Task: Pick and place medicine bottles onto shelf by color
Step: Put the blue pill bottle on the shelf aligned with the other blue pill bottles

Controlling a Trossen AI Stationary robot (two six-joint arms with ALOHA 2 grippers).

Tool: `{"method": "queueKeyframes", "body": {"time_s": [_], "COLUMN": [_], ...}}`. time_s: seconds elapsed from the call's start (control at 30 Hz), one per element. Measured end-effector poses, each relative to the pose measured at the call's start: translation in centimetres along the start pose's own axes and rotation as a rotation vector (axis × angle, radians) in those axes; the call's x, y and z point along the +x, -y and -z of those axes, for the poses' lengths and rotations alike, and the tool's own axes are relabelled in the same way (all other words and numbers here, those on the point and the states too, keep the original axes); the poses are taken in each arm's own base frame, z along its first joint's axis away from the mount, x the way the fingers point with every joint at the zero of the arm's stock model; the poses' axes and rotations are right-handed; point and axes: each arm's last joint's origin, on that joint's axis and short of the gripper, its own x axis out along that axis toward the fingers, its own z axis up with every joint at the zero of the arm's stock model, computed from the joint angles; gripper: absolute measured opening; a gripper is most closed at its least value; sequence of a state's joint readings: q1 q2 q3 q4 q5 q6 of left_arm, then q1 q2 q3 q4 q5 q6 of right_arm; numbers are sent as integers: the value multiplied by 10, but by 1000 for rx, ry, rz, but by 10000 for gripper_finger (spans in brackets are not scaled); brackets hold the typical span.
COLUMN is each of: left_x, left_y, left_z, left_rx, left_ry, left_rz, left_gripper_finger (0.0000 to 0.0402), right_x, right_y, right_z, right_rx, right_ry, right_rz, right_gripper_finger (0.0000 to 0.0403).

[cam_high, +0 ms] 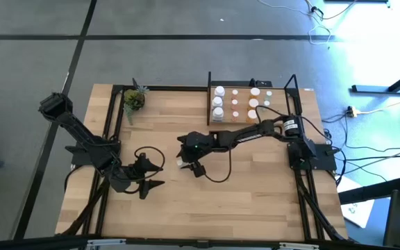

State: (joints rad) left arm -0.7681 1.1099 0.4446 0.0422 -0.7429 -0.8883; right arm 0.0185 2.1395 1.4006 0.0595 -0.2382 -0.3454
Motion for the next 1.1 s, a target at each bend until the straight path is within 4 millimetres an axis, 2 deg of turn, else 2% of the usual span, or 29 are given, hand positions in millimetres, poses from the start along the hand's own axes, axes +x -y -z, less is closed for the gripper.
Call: {"method": "queueKeyframes", "body": {"time_s": [0.9, 1.1], "left_x": [0, 0], "left_y": [0, 0], "left_z": [0, 0], "left_rx": [0, 0], "left_ry": [0, 0], "left_rz": [0, 0], "left_gripper_finger": [279, 279], "right_x": [0, 0], "right_y": [0, 0], "right_z": [0, 0], "right_rx": [22, 85], "right_ry": [-2, -2], "right_rz": [0, -1], "right_gripper_finger": [120, 118]}}
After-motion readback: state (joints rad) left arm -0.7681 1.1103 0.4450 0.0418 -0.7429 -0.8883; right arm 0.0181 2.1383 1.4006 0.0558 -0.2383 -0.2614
